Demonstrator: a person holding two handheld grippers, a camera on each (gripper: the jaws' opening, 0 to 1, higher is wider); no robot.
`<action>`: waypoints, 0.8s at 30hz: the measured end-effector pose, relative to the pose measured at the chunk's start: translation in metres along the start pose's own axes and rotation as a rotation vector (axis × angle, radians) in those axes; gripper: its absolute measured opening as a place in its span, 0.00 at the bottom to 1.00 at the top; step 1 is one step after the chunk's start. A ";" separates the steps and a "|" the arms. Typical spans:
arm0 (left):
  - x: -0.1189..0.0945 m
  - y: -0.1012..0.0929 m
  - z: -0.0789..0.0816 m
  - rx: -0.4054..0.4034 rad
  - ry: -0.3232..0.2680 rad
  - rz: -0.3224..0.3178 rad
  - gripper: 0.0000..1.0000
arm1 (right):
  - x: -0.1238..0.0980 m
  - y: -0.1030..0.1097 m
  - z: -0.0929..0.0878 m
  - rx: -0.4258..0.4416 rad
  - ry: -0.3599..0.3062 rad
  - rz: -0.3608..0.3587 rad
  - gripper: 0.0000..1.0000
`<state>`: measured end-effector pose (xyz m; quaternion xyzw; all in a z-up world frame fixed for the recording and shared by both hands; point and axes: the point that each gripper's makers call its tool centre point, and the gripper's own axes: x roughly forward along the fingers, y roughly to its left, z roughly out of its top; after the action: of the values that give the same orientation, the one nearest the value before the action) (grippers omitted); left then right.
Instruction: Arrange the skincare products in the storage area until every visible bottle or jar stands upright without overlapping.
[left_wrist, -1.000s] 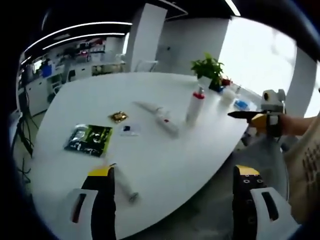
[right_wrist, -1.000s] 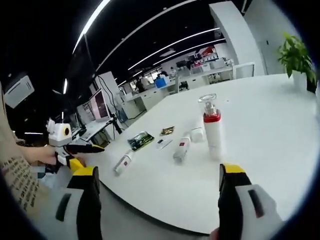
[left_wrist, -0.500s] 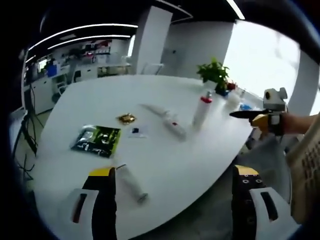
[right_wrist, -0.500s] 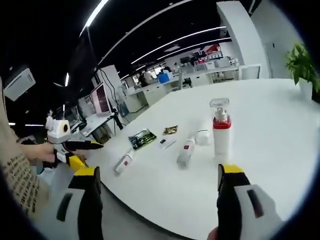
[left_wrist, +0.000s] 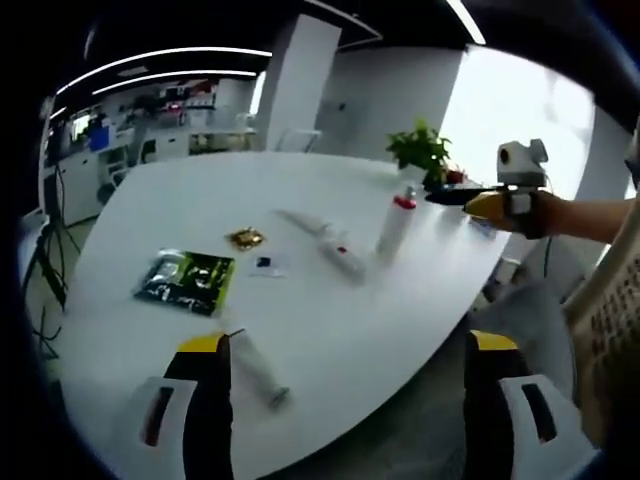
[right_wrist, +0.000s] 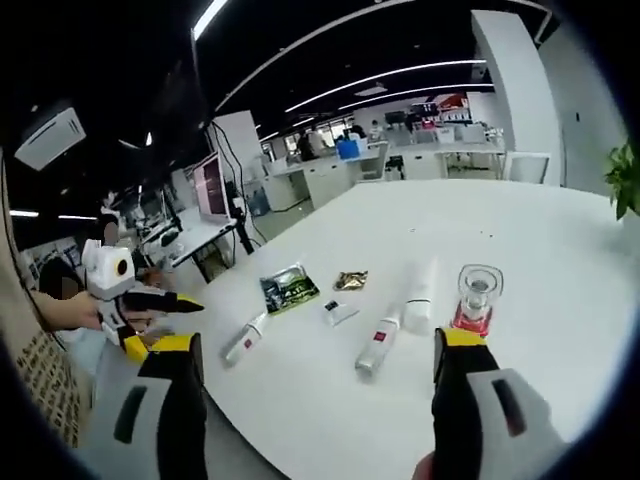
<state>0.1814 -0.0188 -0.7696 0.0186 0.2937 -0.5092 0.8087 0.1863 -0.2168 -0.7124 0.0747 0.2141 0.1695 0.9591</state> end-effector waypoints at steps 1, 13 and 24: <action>0.000 0.000 0.001 -0.003 -0.004 -0.003 0.95 | 0.004 -0.002 0.005 -0.007 0.003 0.001 0.95; -0.001 0.003 0.003 -0.035 -0.034 -0.025 0.94 | 0.030 -0.018 0.046 -0.113 0.084 -0.013 0.90; -0.002 0.002 0.004 0.013 -0.045 -0.004 0.93 | 0.058 -0.046 0.086 -0.185 0.146 -0.040 0.86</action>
<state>0.1841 -0.0175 -0.7661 0.0118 0.2721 -0.5131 0.8139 0.2867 -0.2446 -0.6671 -0.0307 0.2681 0.1745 0.9470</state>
